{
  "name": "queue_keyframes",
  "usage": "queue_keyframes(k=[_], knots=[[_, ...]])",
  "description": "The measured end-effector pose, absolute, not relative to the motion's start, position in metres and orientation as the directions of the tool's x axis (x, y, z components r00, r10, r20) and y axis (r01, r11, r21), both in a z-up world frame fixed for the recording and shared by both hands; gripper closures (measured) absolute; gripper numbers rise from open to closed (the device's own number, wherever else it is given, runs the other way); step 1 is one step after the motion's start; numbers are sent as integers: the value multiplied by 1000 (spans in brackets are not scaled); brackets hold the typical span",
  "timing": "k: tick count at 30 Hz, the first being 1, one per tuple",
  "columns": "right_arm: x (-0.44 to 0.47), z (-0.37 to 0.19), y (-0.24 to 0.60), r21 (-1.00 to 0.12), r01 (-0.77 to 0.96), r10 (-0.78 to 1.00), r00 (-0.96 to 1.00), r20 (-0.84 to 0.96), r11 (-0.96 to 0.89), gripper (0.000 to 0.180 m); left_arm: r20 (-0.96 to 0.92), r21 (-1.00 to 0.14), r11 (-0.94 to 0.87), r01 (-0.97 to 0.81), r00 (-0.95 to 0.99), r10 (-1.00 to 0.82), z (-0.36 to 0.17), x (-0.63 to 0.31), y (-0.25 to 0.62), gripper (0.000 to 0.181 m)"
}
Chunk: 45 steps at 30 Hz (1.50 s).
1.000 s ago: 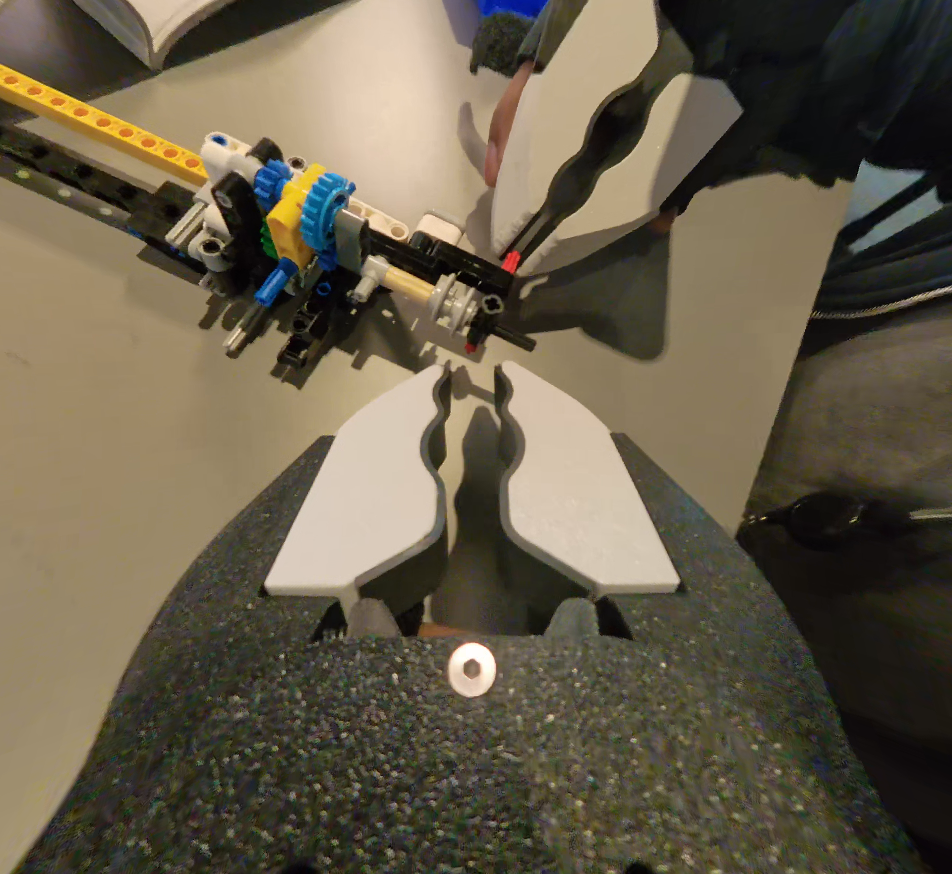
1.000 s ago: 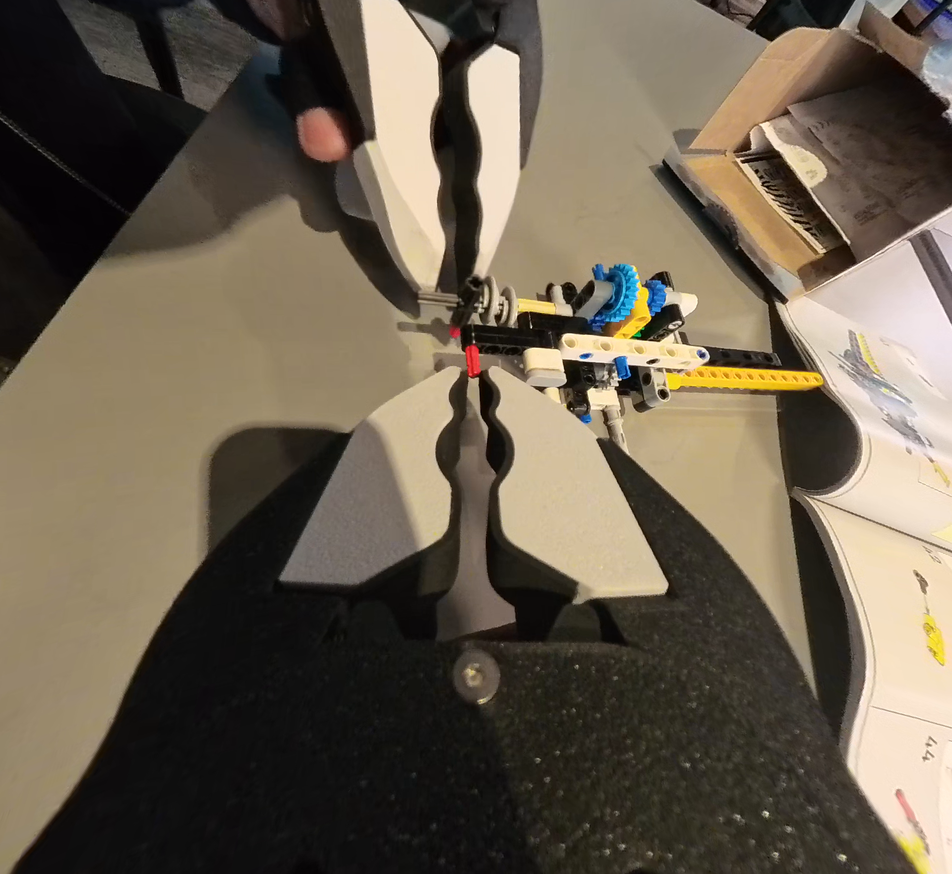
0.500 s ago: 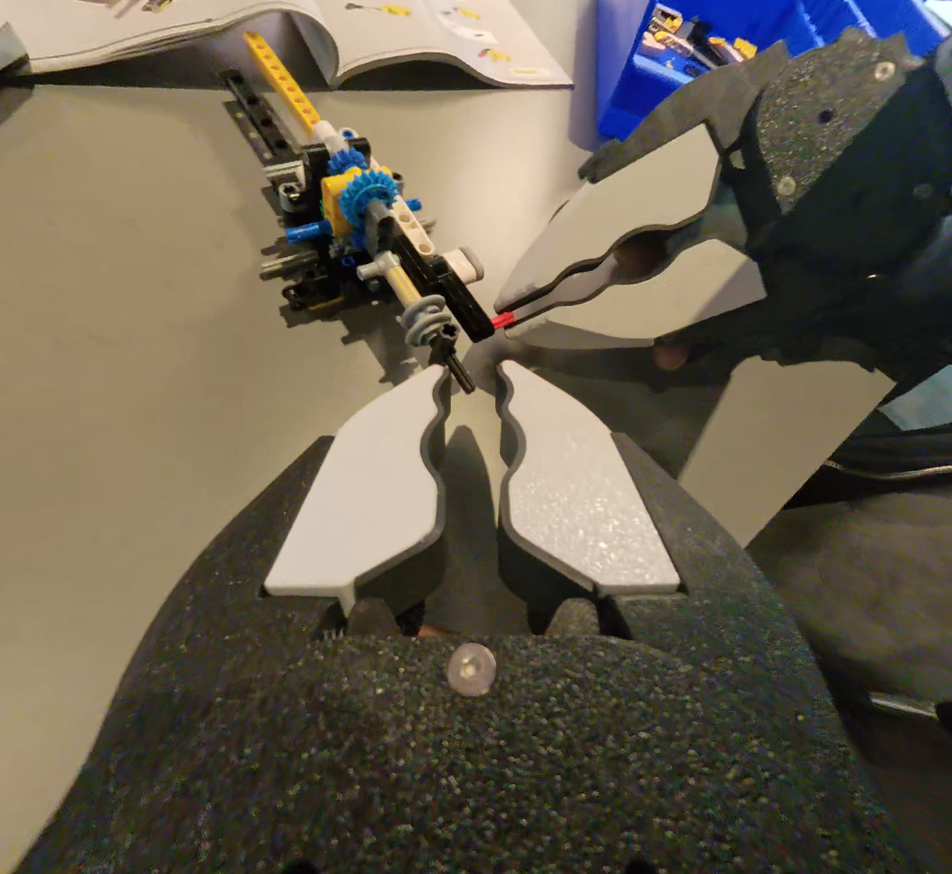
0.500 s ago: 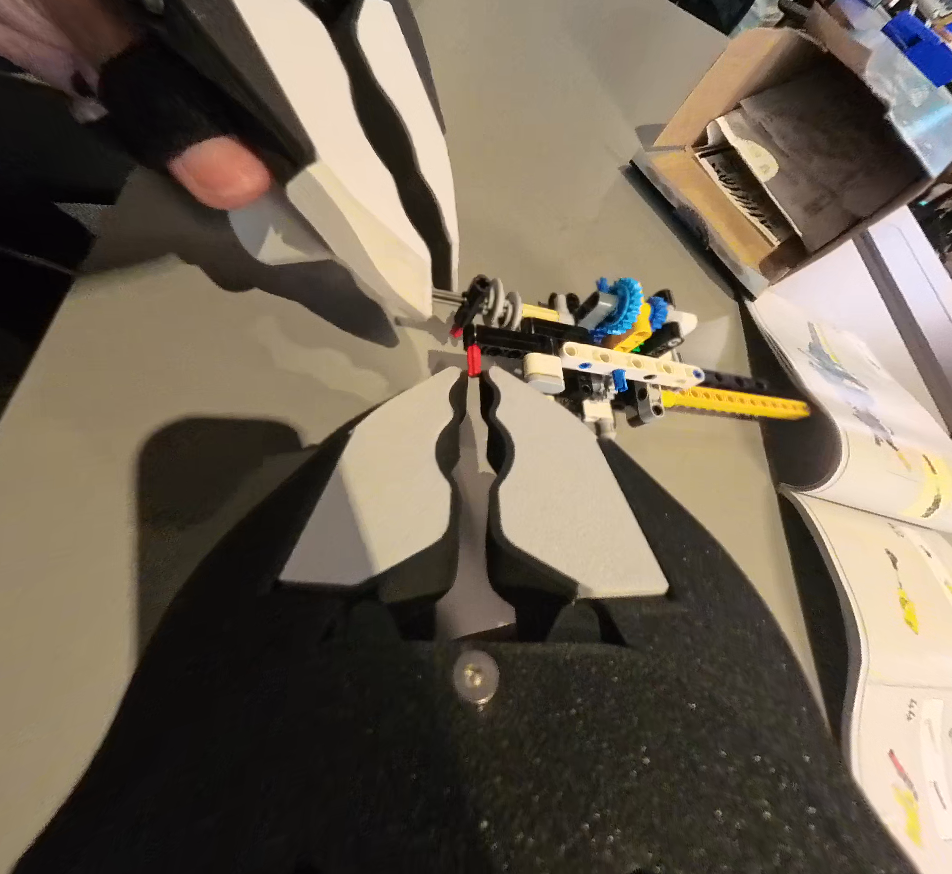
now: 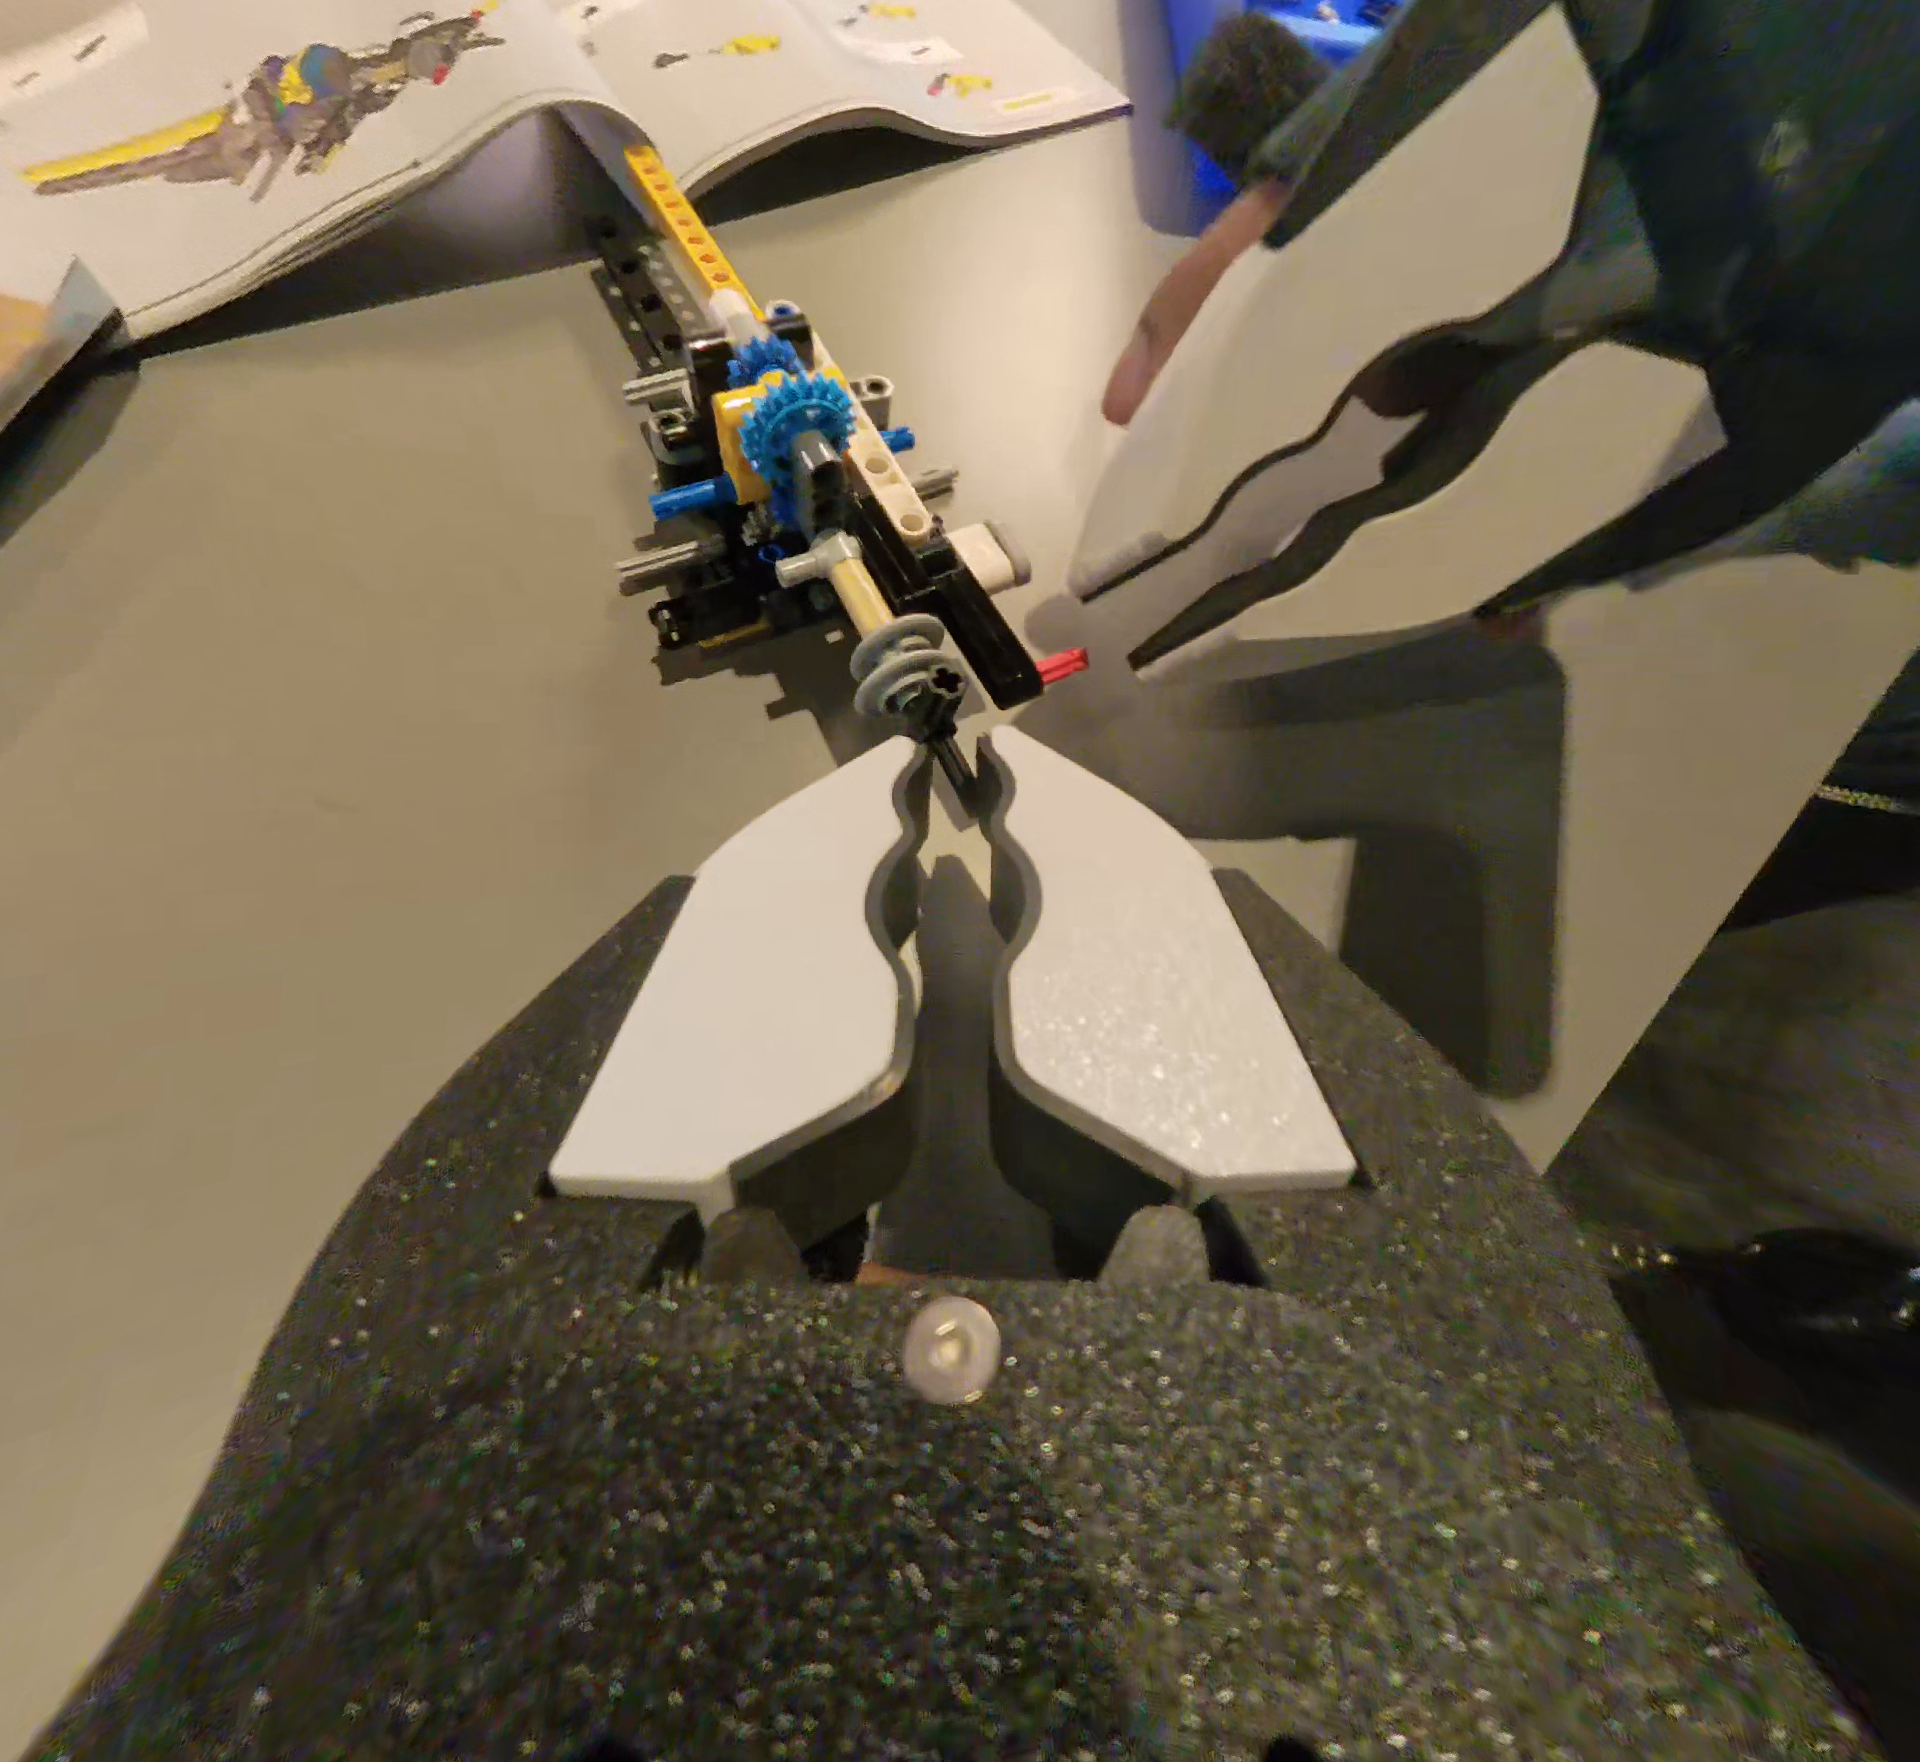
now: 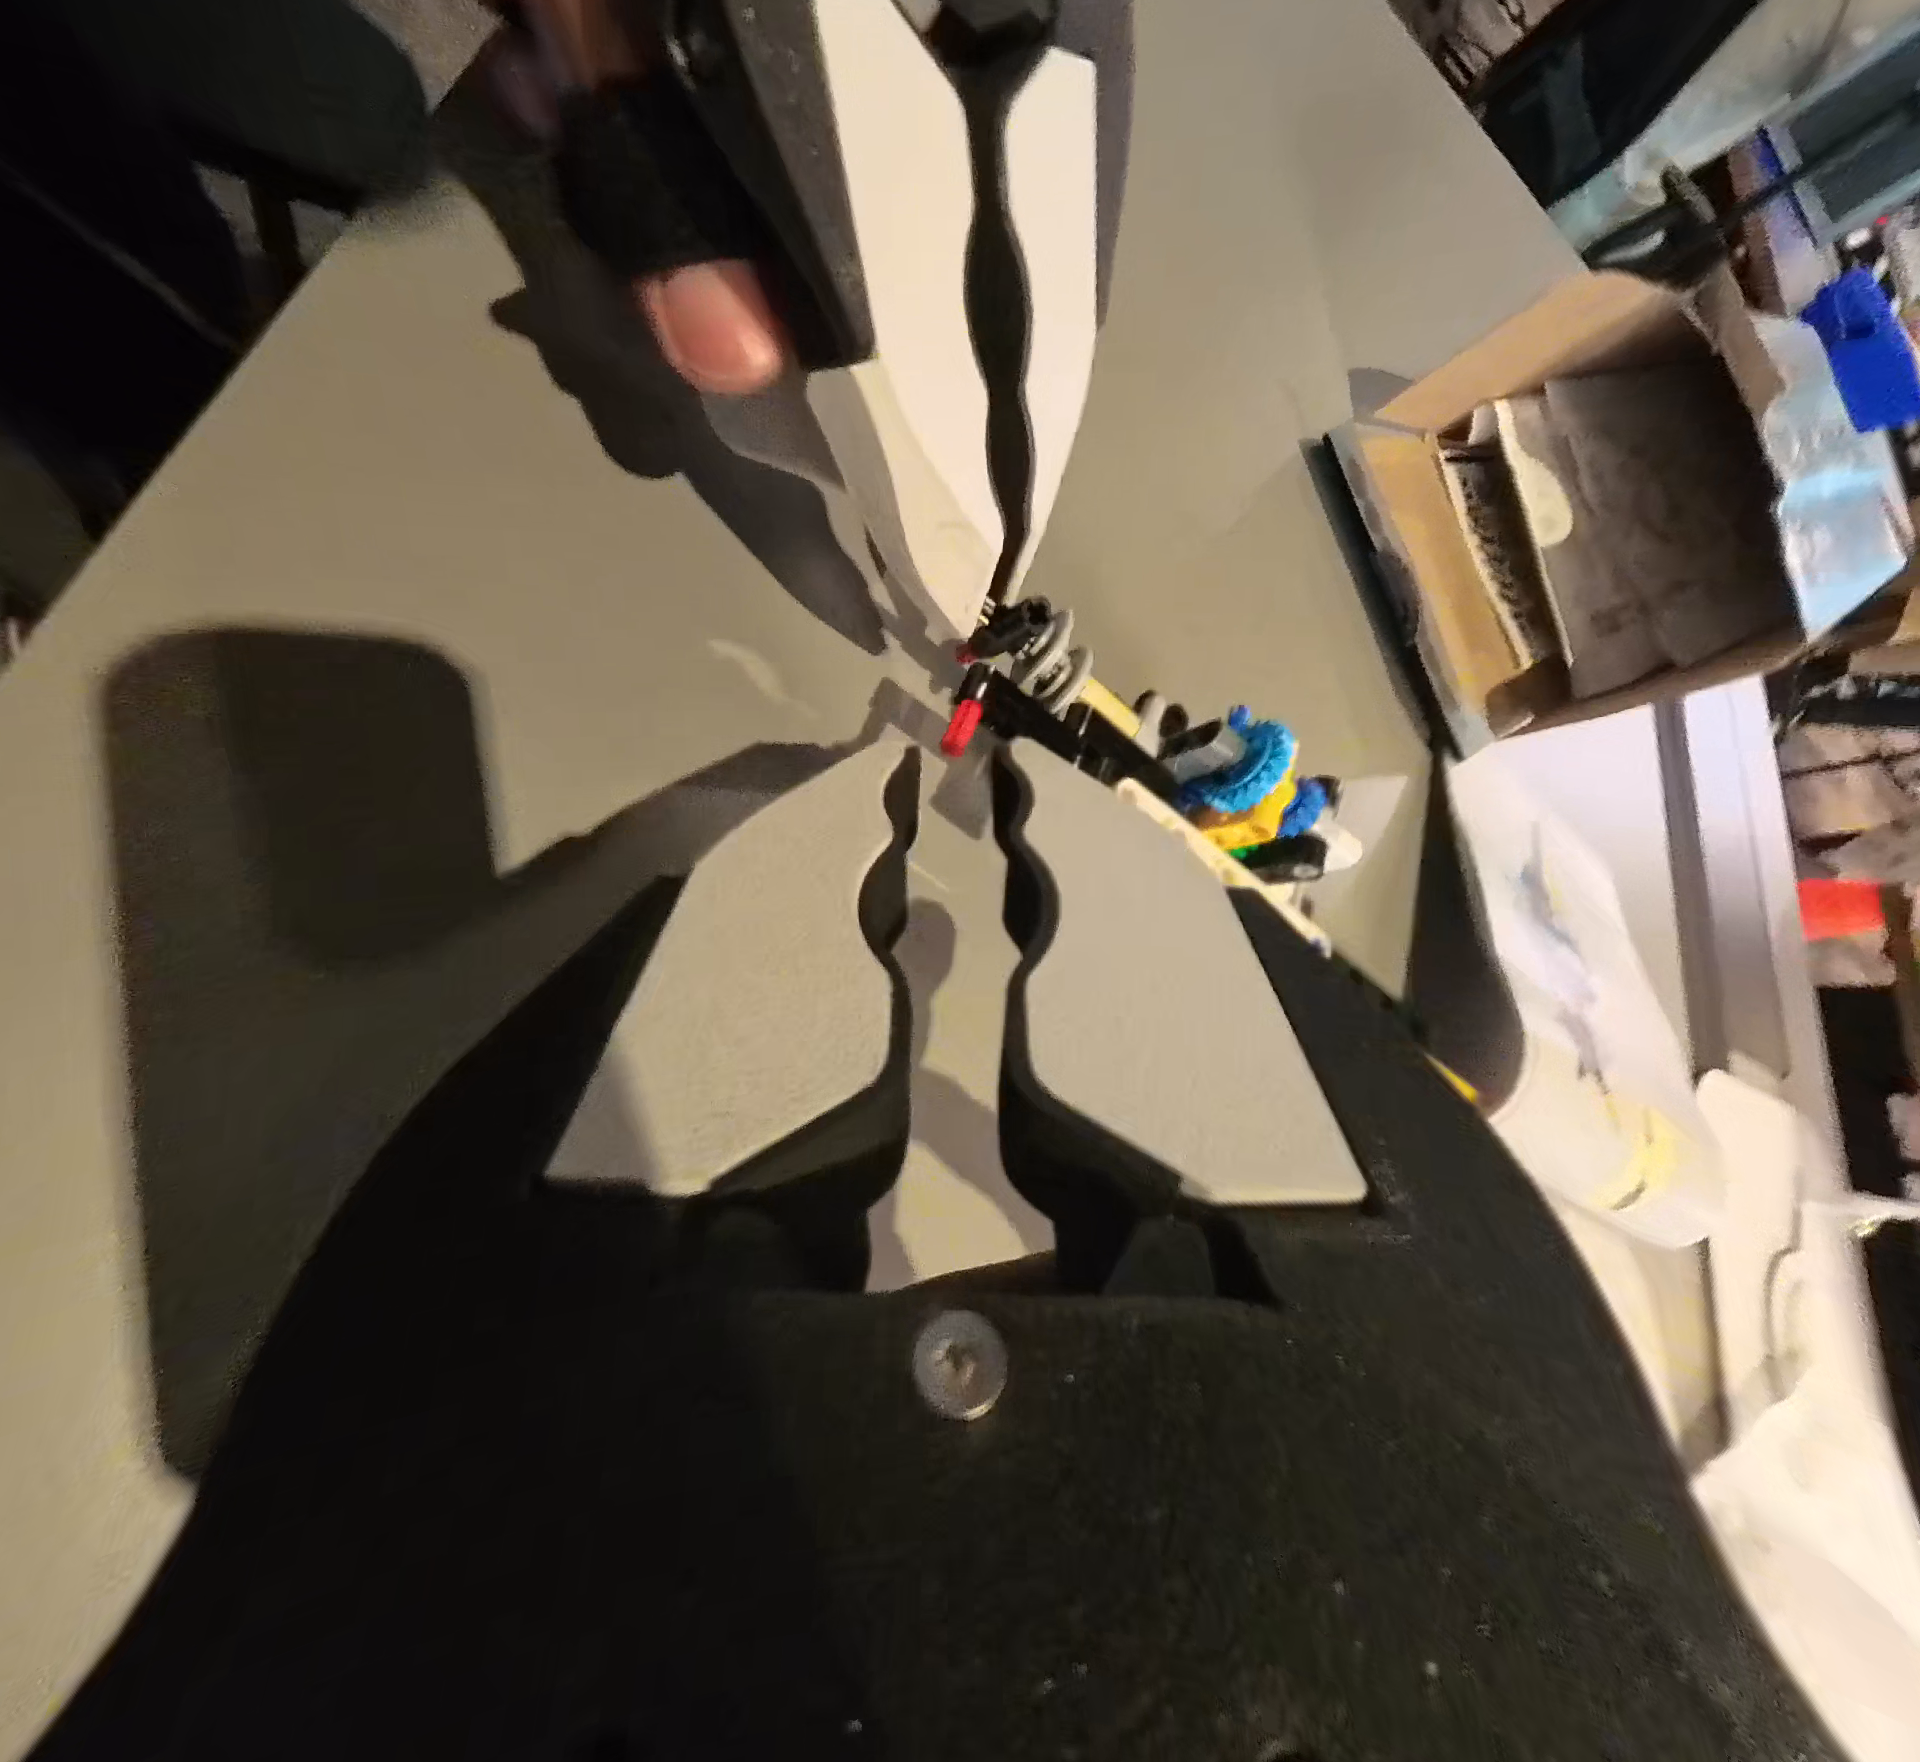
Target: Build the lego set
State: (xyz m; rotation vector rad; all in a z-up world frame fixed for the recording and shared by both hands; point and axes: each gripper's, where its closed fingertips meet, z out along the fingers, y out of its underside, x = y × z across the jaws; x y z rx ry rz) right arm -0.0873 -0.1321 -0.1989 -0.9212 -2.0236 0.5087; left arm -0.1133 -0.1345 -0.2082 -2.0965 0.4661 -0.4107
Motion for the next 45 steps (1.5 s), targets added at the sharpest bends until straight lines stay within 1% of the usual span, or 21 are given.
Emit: queue_keyframes(k=[4,7,12,16,20,22,25,28,31,34,38,45], knots=[[-89,-194,-133,-524,391,652,-504,566,757,154,119,-842,-502,-198,839,-530,-209,-115,-137,172],[-91,-192,-129,-445,358,568,-596,568,821,148,122,-845,-491,-212,817,-564,-208,-117,-138,173],[-100,-193,-127,-354,300,452,-730,513,886,139,119,-848,-468,-248,771,-625,-208,-116,-142,173],[-103,-206,-123,-288,317,419,-794,441,904,134,127,-853,-454,-258,741,-659,-207,-116,-145,173],[-105,-213,-123,-306,347,448,-810,379,886,132,144,-868,-441,-227,736,-662,-202,-118,-147,172],[-106,-216,-123,-312,370,469,-807,360,875,133,152,-879,-435,-195,750,-643,-198,-121,-148,167],[-111,-215,-120,-338,396,509,-774,377,854,137,175,-890,-436,-135,781,-600,-193,-125,-153,161],[-115,-215,-117,-363,428,552,-736,391,828,137,174,-892,-438,-114,807,-565,-193,-122,-160,161],[-115,-214,-116,-368,449,575,-714,400,814,137,198,-872,-480,-95,829,-523,-198,-116,-162,161],[-115,-213,-117,-369,441,569,-710,415,818,137,207,-856,-511,-81,852,-482,-203,-115,-156,161],[-118,-205,-122,-401,408,560,-719,412,820,136,224,-851,-521,-64,853,-472,-203,-113,-151,161],[-123,-212,-124,-389,400,538,-757,370,830,134,191,-855,-513,-80,870,-454,-203,-113,-146,160]])
